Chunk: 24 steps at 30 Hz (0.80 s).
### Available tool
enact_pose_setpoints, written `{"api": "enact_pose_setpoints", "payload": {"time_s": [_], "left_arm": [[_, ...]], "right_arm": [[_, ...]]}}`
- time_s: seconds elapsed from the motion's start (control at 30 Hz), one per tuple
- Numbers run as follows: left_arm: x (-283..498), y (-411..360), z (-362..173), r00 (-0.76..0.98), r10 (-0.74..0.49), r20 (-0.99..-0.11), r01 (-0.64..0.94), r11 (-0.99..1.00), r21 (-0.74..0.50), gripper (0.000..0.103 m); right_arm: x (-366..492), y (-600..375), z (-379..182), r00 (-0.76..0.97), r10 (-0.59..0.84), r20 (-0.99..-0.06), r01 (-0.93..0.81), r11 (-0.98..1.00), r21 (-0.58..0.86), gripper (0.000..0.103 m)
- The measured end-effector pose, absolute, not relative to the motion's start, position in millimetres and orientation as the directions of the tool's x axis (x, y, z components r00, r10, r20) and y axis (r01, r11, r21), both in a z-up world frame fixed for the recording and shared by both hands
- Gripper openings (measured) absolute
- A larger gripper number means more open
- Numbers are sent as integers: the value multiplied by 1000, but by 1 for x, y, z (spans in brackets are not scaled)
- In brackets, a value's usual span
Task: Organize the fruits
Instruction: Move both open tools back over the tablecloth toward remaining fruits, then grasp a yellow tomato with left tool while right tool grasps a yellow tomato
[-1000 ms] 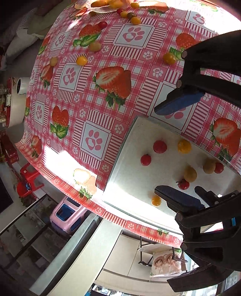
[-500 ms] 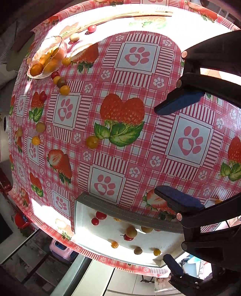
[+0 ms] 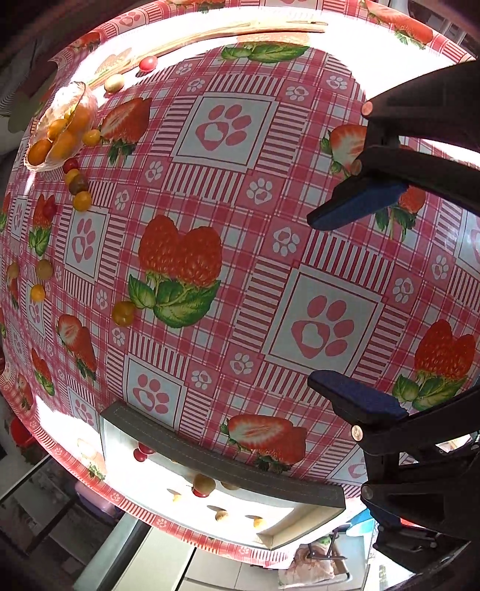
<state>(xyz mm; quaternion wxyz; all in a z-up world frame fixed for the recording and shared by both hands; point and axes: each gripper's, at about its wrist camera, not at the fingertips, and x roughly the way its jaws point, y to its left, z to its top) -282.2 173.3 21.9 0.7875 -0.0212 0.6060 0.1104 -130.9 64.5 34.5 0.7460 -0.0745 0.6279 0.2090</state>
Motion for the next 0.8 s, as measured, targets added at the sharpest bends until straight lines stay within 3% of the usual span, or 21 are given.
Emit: {"api": "enact_pose_setpoints", "payload": {"time_s": [0.4, 0.57, 0.8], "left_arm": [[-286, 172, 9, 247, 175, -953, -345, 935, 82, 69], [-288, 172, 10, 268, 184, -946, -366, 927, 77, 69], [-294, 168, 11, 291, 175, -940, -370, 927, 58, 69]], "right_arm": [[-81, 90, 33, 212, 241, -947, -490, 865, 110, 80], [-53, 109, 27, 247, 246, -937, -501, 860, 94, 66], [-26, 141, 11, 269, 231, -935, -514, 855, 64, 58]]}}
